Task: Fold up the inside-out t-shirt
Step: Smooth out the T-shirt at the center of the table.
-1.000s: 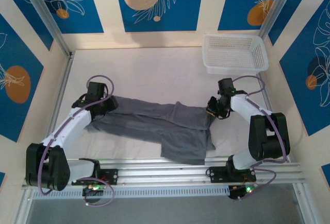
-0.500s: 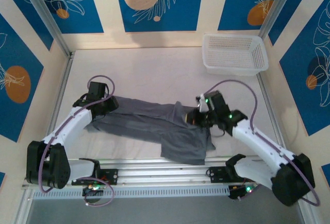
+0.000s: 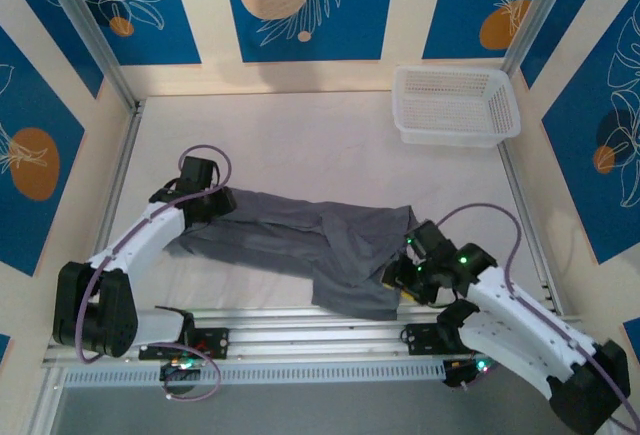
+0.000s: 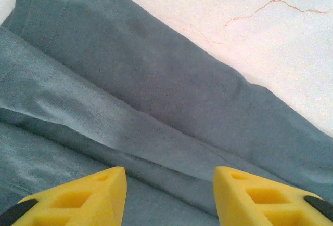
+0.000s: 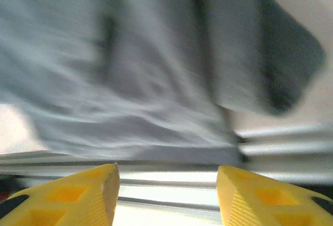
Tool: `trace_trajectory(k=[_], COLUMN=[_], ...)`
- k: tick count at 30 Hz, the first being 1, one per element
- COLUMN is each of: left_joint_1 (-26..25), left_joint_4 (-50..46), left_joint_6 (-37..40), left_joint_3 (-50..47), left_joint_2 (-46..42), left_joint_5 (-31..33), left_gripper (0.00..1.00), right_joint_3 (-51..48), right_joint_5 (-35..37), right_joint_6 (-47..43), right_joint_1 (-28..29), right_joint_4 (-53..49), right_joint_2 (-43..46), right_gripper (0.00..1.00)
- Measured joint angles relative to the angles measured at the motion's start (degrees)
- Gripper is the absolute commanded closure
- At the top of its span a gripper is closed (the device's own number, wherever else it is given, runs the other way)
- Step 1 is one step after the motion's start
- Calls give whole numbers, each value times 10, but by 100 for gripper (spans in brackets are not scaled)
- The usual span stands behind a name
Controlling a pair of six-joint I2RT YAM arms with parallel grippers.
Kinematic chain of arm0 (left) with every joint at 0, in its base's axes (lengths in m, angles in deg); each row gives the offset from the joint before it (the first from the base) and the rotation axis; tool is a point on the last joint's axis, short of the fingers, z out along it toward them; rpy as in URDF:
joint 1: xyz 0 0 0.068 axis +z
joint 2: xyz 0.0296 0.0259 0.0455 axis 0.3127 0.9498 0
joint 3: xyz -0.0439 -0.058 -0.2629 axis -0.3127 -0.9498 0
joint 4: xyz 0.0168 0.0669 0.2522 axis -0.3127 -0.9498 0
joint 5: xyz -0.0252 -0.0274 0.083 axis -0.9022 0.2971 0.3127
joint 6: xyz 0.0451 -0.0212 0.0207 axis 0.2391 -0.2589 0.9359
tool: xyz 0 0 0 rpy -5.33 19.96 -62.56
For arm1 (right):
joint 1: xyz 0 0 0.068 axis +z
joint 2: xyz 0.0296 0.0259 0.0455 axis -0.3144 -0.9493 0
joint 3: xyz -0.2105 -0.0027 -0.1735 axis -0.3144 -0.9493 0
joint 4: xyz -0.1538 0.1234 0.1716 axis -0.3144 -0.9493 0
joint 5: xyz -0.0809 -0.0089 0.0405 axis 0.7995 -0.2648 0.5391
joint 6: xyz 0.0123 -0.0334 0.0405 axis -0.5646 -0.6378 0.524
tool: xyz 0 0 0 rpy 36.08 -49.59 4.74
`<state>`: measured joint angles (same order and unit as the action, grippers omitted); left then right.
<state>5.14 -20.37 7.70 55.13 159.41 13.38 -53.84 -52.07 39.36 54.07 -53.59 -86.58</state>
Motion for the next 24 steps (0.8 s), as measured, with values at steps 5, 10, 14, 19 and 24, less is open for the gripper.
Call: trace_trajectory(k=[5,10,14,19,24], left_joint_1=[-7,-9,-9,-9,-9], left_joint_4=[1,2,2,2,2], left_joint_6=[0,0,0,1,2], left_joint_3=[0,-3,-3,-3,-3], left_joint_2=[-2,-9,-10,-10,-8], left_joint_5=[0,5,7,9,10], left_gripper=[52,52,52,52,52], right_joint_3=[3,2,-52,-63,-62], right_joint_5=[25,62,66,64,50], right_joint_6=[55,128,183,219,212], right_joint_1=[55,104,113,122,109], right_joint_4=[-36,28,143,143,127], right_joint_2=[-96,-139,-132,-95,-70], right_gripper=[34,33,53,92,100])
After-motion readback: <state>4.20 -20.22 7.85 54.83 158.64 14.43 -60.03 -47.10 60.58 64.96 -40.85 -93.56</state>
